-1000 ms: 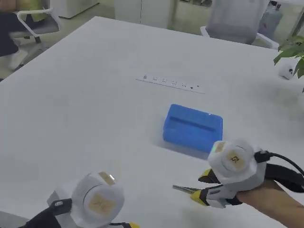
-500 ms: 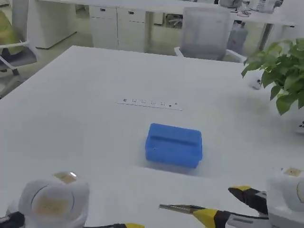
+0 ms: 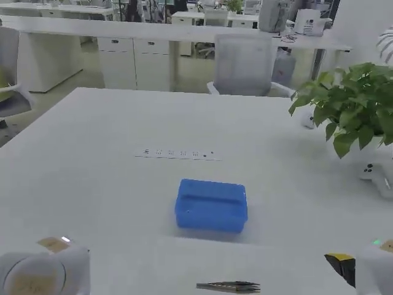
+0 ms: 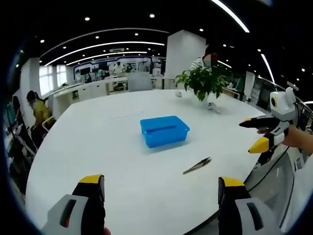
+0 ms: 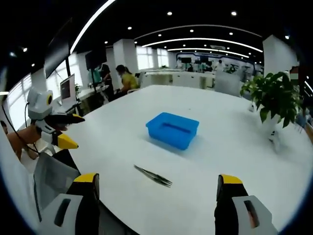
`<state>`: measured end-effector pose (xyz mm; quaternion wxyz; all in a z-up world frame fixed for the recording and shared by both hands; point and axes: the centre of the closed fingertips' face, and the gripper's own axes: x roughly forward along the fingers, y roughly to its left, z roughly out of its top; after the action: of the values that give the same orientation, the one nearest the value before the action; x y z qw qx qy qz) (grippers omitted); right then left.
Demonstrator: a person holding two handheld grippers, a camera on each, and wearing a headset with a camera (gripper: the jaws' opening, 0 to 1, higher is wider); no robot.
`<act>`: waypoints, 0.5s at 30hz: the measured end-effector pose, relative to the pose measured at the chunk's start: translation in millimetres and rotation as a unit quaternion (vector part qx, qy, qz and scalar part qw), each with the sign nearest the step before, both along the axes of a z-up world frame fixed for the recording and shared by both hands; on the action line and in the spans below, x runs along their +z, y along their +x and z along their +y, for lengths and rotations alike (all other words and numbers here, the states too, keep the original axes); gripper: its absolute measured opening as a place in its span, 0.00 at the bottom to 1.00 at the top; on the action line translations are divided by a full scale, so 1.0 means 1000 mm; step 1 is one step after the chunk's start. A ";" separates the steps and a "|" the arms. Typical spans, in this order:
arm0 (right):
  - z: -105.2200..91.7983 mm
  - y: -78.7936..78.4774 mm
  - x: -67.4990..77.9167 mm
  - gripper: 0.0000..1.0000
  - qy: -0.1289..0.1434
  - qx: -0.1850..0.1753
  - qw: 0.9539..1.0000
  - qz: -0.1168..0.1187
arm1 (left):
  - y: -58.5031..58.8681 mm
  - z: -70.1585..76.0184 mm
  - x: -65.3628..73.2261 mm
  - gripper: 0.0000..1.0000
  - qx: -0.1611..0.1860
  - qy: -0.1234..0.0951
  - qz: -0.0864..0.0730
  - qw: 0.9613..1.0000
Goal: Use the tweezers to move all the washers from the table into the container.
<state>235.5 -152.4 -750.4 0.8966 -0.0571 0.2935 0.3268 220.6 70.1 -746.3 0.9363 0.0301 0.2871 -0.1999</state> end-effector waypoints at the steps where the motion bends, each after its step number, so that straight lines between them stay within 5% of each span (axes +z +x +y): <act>1: 0.000 0.000 0.000 0.99 -0.001 -0.001 1.000 -0.002 | 0.000 0.000 -0.001 0.99 0.001 -0.002 0.002 1.000; 15: 0.002 0.001 -0.004 0.99 -0.018 0.008 1.000 0.000 | -0.008 0.001 -0.007 0.99 0.004 0.010 0.016 1.000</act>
<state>236.5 -150.3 -754.5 0.8926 -0.0753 0.2991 0.3289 212.6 70.7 -753.8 0.9321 0.0350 0.3040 -0.1936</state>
